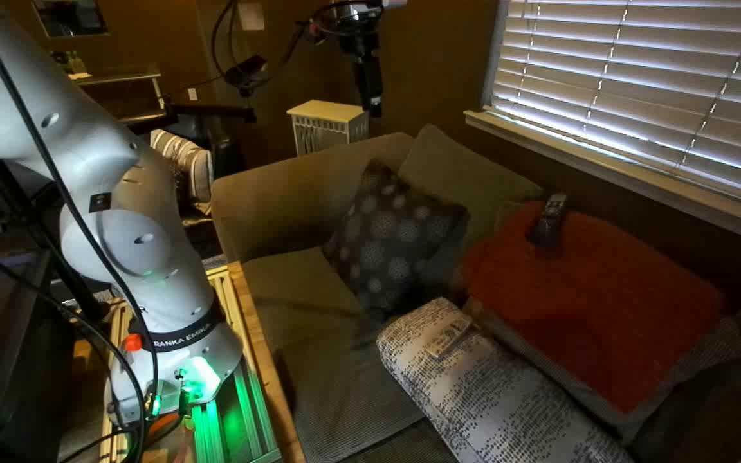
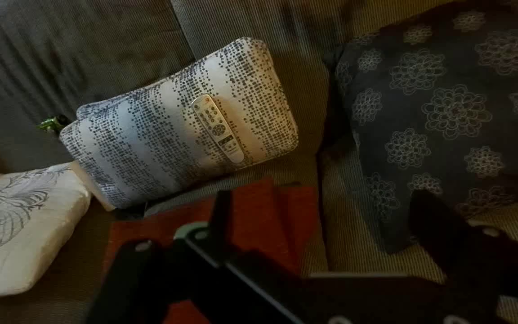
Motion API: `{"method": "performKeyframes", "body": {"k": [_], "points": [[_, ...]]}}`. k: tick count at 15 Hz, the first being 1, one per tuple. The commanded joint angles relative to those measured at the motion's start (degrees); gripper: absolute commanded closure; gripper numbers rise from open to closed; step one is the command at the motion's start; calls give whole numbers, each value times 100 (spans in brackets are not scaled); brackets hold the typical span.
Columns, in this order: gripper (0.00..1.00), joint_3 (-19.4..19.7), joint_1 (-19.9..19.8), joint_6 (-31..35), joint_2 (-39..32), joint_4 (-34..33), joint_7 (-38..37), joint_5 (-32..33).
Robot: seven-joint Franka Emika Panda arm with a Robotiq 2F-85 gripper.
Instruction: Put the remote controller on the white pillows
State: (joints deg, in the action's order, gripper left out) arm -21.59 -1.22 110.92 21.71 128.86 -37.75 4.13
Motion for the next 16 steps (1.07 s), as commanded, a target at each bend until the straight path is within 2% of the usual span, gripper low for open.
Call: {"method": "performKeyframes", "body": {"k": [1,9,12,16], "points": [[0,205,237,-22,-39,-15,-75,91],[0,218,221,19,-59,-47,-137,124],[0,405,142,2,-330,-483,-255,72],[0,676,144,27,-816,-1264,32,130]]}}
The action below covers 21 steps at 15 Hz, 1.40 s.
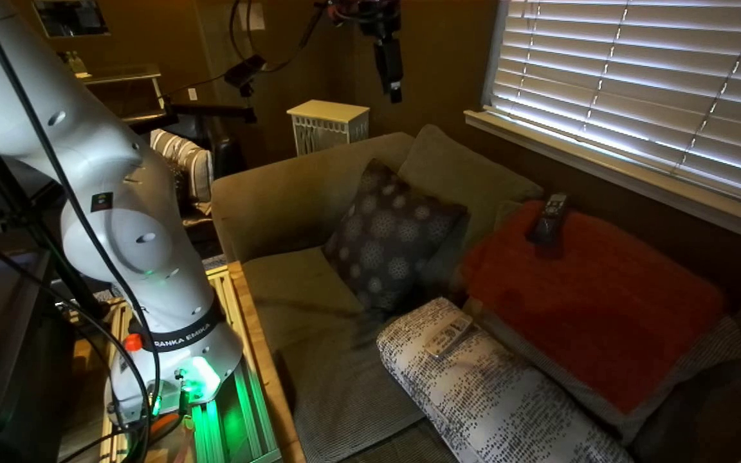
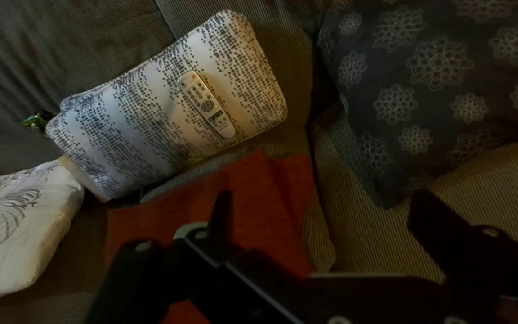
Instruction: Put the remote controller on the white pillows
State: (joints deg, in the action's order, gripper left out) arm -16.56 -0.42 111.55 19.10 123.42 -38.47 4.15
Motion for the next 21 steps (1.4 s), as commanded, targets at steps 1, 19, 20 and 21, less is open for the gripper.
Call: {"method": "performKeyframes", "body": {"k": [1,19,20,21], "points": [[0,212,68,-93,-738,-996,255,232],[0,848,355,-977,-1972,-2479,1706,1243],[0,848,356,-977,-1973,-2479,1706,1242],[0,849,356,-977,-1973,-2479,1706,1243]]}}
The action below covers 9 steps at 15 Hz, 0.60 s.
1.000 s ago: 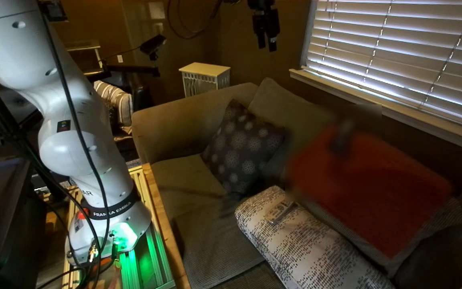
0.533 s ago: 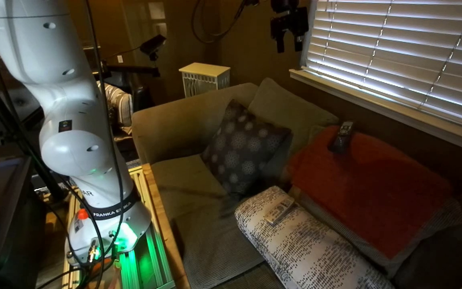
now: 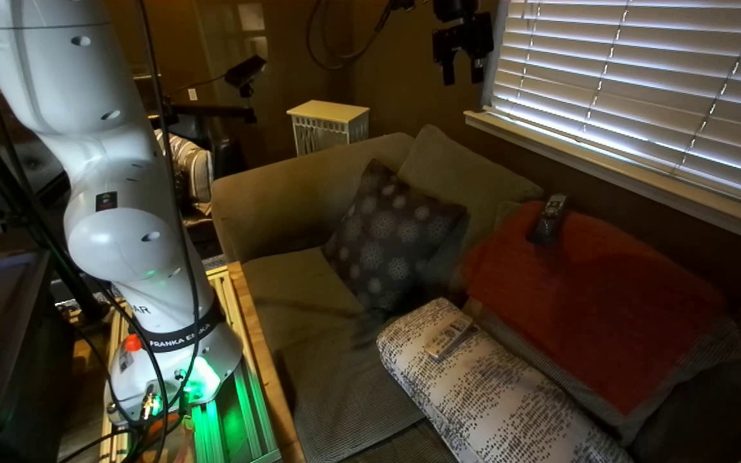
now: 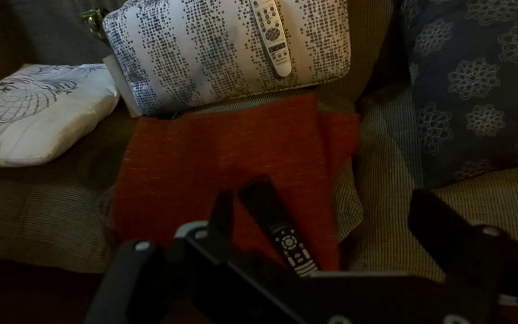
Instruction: Put the remote controller on the white pillows
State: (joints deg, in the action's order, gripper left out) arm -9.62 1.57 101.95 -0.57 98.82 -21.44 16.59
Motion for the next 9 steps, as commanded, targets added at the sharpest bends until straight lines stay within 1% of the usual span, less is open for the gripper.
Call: {"method": "performKeyframes", "body": {"k": [1,2,5,9], "points": [[0,174,157,-119,-98,-112,-67,84],[0,222,134,-126,-226,-242,-109,70],[0,365,96,141,-383,-312,228,63],[0,540,61,814,-595,-362,1120,-1]]}}
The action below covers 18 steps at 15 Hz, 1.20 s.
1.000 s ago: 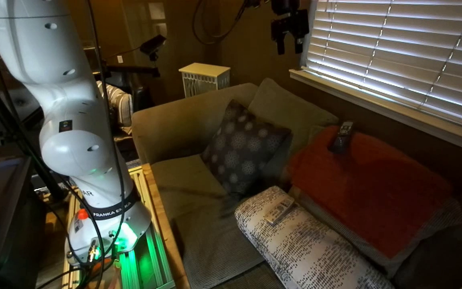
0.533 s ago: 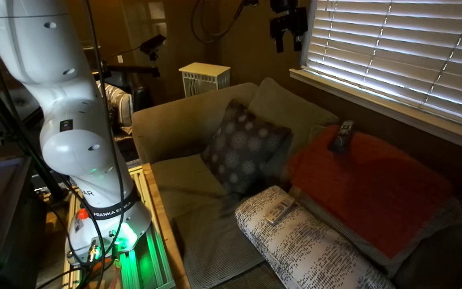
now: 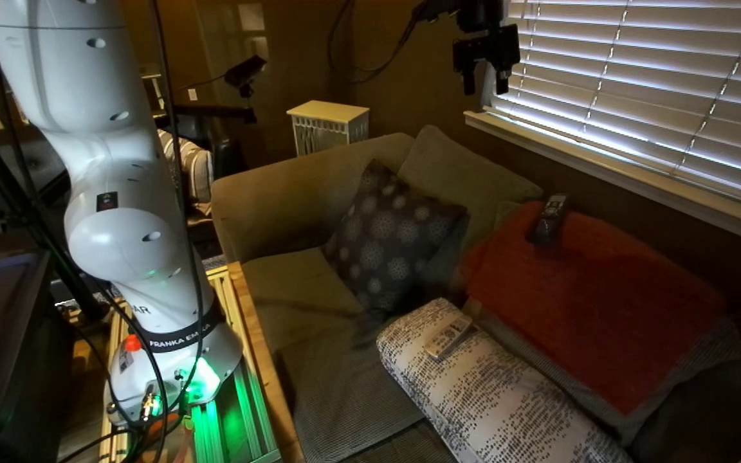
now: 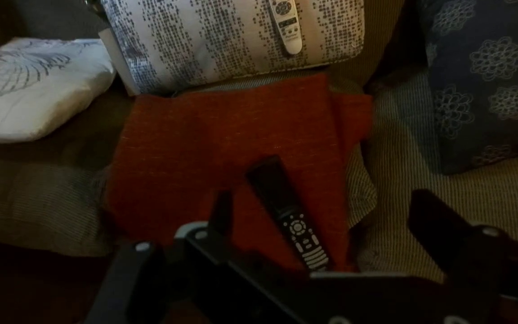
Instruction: Put the remote controller on the white pillows
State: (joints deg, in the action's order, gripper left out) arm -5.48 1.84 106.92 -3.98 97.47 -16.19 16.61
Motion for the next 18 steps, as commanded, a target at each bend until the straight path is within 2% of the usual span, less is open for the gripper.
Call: {"method": "performKeyframes", "body": {"k": [1,6,10,13,14,18], "points": [[0,165,26,493,-314,-224,750,13],[0,314,-83,1171,-714,-318,1691,-351],[0,402,-200,1272,-1152,-650,2259,-690],[0,446,-259,1167,-1460,-973,2351,-868],[0,471,-190,1255,-1164,-564,2183,-678],[0,486,-214,1253,-1382,-793,2207,-739]]}}
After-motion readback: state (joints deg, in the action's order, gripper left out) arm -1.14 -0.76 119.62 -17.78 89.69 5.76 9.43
